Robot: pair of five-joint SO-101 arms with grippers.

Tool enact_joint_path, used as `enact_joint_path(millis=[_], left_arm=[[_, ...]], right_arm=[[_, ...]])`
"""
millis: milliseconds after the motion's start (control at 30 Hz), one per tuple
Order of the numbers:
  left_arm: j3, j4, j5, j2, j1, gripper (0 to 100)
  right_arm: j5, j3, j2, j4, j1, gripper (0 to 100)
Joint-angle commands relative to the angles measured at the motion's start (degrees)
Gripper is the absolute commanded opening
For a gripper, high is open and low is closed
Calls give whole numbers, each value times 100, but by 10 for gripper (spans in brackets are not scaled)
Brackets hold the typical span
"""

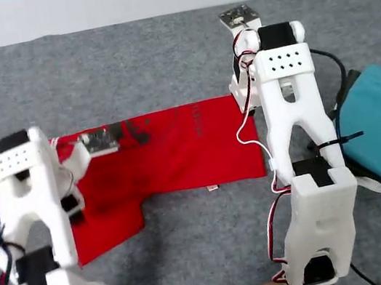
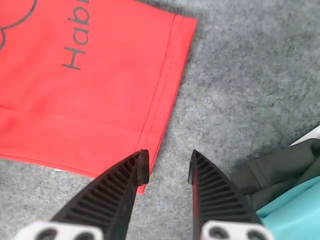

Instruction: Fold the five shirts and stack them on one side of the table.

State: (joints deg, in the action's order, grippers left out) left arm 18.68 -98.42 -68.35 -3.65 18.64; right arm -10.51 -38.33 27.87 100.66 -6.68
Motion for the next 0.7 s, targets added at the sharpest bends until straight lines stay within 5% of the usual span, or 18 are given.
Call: enact_joint_path(millis=[0, 667], left_arm=[[813, 167, -70, 844, -18, 96], [3767, 3657, 193, 1837, -149, 169]], right_arm=[[35, -26, -435, 233, 145, 143], [26, -53, -699, 224, 752, 143]])
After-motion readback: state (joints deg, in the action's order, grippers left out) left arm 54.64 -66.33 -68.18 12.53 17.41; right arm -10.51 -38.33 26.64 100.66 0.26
